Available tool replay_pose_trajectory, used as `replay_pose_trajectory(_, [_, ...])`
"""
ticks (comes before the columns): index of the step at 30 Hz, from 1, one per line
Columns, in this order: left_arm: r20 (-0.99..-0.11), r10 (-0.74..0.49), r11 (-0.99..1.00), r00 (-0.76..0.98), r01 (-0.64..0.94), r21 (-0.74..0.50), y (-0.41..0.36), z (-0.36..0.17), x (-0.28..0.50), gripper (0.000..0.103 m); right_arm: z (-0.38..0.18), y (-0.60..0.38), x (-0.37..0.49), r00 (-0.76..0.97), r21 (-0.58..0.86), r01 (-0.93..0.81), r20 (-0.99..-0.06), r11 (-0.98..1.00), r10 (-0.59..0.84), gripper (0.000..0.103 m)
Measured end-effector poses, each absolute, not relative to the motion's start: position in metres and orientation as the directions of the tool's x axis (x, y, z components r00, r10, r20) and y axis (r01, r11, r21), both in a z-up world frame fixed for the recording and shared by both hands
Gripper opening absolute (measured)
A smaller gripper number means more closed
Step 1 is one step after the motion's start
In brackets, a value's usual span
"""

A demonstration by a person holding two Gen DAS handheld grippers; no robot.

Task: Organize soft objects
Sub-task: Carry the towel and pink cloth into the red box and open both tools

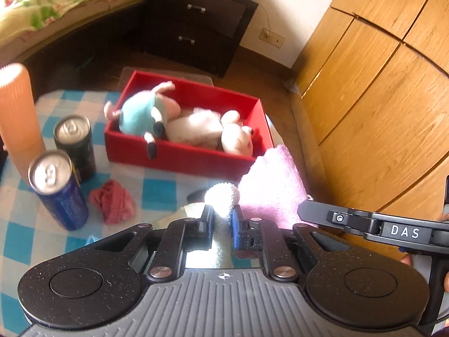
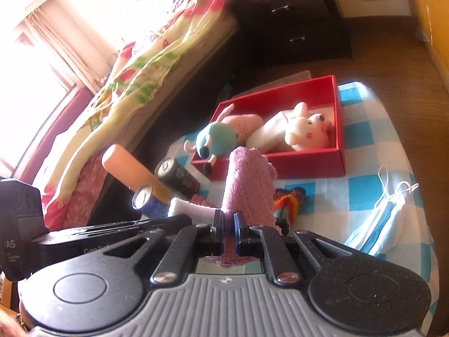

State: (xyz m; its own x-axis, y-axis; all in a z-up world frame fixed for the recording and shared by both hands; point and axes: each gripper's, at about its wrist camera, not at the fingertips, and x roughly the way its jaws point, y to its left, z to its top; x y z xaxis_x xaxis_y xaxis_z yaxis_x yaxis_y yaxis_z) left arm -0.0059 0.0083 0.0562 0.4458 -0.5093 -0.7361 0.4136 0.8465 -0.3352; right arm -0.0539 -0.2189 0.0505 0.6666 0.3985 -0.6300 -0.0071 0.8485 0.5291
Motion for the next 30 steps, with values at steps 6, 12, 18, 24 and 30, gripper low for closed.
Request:
replay_pose_trajectory(6, [-0.705, -0.529, 0.838, 0.473, 0.424, -0.344, 0.001, 0.077, 0.009, 0.011, 0.066, -0.229, -0.042, 0.710, 0.526, 0.006, -0.602, 0.851, 0.367, 0.000])
replay_pose_trajectory(12, [-0.683, -0.528, 0.839, 0.505, 0.432, -0.330, -0.012, 0.098, 0.031, 0.011, 0.082, -0.235, -0.022, 0.745, 0.512, 0.016, -0.579, 0.859, 0.331, 0.000])
replay_pose_trajectory(18, [-0.666, -0.518, 0.846, 0.537, 0.438, -0.305, -0.031, 0.113, 0.060, 0.011, 0.093, -0.248, 0.008, 0.777, 0.506, 0.054, -0.563, 0.861, 0.283, 0.000])
replay_pose_trajectory(24, [-0.657, -0.477, 0.868, 0.584, 0.429, -0.249, -0.051, 0.116, 0.090, 0.011, 0.092, -0.257, 0.040, 0.792, 0.487, 0.088, -0.563, 0.869, 0.236, 0.000])
replay_pose_trajectory(30, [-0.643, -0.456, 0.877, 0.615, 0.434, -0.207, -0.067, 0.115, 0.116, 0.011, 0.081, -0.264, 0.070, 0.801, 0.481, 0.110, -0.561, 0.870, 0.209, 0.000])
